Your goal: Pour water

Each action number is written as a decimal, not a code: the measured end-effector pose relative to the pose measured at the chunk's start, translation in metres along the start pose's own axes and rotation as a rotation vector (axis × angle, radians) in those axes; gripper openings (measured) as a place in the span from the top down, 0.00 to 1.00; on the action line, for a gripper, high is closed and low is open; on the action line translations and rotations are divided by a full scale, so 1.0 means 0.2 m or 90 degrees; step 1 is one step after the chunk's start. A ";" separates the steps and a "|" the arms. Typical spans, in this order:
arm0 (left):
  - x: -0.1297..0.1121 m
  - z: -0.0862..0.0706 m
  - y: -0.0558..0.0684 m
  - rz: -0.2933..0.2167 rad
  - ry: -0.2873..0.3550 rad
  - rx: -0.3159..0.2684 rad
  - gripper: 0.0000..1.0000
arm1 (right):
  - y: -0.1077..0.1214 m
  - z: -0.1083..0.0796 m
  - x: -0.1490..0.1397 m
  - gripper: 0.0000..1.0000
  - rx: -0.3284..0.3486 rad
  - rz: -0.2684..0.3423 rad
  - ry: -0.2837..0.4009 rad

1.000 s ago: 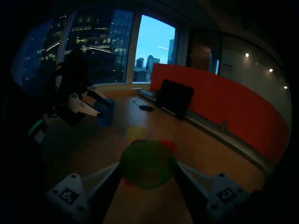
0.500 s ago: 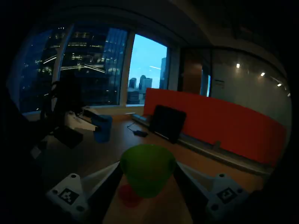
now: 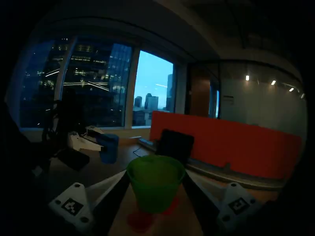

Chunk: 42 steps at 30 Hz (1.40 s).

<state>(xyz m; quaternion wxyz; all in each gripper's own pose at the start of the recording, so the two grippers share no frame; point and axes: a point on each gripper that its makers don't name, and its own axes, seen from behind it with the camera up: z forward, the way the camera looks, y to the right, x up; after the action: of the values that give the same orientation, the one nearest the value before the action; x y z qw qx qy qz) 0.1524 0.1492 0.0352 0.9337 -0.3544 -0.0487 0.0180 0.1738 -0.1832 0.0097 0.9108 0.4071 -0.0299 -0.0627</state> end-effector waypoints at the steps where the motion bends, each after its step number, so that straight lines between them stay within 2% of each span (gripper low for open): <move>1: 0.02 0.00 0.00 0.002 0.004 0.000 0.13 | 0.00 0.01 0.01 0.08 0.000 0.000 0.002; 11: 0.12 0.00 0.02 0.025 0.023 -0.004 0.13 | -0.03 0.04 0.07 0.08 0.008 0.003 0.010; 23: 0.24 0.00 0.04 0.087 0.039 0.009 0.13 | -0.13 0.11 0.04 0.08 0.035 0.004 0.007; 29: 0.31 0.00 0.05 0.128 0.048 0.019 0.13 | -0.21 0.16 0.01 0.08 0.055 0.004 0.008; 35: 0.39 -0.01 0.08 0.170 0.053 0.021 0.13 | -0.27 0.21 -0.01 0.08 0.068 0.005 0.009; 42: 0.44 -0.01 0.08 0.213 0.051 0.034 0.13 | -0.34 0.26 -0.06 0.09 0.086 0.007 0.009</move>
<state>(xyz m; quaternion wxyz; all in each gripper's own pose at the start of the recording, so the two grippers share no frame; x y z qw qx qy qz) 0.2411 0.1660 0.0308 0.9280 -0.3330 0.0488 0.1600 0.1509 -0.2661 -0.0064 0.8819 0.4676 -0.0301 -0.0527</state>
